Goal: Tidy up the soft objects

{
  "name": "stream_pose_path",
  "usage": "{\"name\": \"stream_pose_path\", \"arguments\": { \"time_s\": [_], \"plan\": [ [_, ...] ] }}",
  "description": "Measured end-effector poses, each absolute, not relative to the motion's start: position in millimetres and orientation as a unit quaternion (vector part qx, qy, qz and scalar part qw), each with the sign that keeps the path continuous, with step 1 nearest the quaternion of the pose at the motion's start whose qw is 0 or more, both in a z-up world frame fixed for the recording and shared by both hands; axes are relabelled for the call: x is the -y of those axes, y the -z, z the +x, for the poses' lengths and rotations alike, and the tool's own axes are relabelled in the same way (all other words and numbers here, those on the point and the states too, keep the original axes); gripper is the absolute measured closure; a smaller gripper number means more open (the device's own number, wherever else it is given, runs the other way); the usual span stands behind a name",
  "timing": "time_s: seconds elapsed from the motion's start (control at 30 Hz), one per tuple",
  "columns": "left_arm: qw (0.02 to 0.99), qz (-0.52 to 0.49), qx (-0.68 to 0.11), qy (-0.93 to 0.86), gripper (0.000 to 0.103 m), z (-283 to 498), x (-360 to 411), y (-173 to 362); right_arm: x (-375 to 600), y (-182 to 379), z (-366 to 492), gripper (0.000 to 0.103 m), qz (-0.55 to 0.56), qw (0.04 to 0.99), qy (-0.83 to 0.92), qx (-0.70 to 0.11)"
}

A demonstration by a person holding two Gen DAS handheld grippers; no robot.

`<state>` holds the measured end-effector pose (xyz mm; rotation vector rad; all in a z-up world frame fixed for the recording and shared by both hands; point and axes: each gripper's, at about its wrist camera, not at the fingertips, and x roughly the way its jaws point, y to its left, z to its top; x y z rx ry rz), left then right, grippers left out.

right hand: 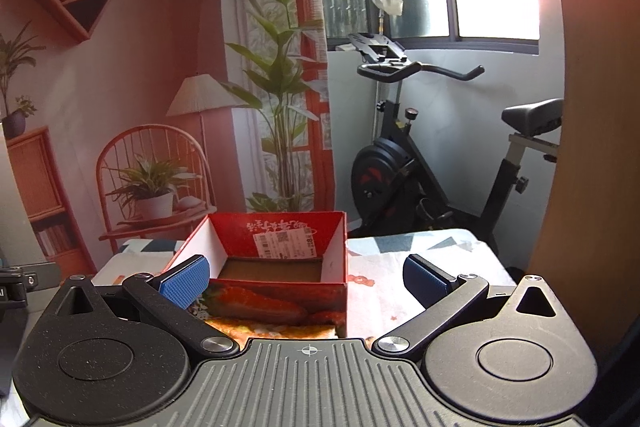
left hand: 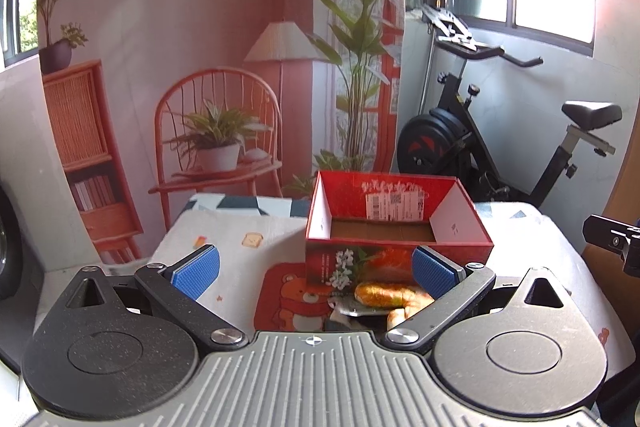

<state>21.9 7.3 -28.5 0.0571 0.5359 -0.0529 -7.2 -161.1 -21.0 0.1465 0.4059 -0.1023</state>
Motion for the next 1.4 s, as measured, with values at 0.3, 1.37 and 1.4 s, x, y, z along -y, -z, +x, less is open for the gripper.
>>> {"name": "stream_pose_path", "arguments": {
  "time_s": [0.3,1.37,1.4],
  "plan": [
    [0.927,-0.007,-0.373,0.037,0.000,61,-26,87,159,84,13,0.001,0.075,0.966,0.017,-0.248],
    [0.882,-0.077,-0.459,0.077,0.059,181,-18,177,178,206,135,0.052,0.085,0.932,-0.006,-0.353],
    [0.880,-0.076,-0.462,0.081,0.061,185,-15,179,176,211,138,0.054,0.084,0.929,-0.011,-0.361]
  ]
}}
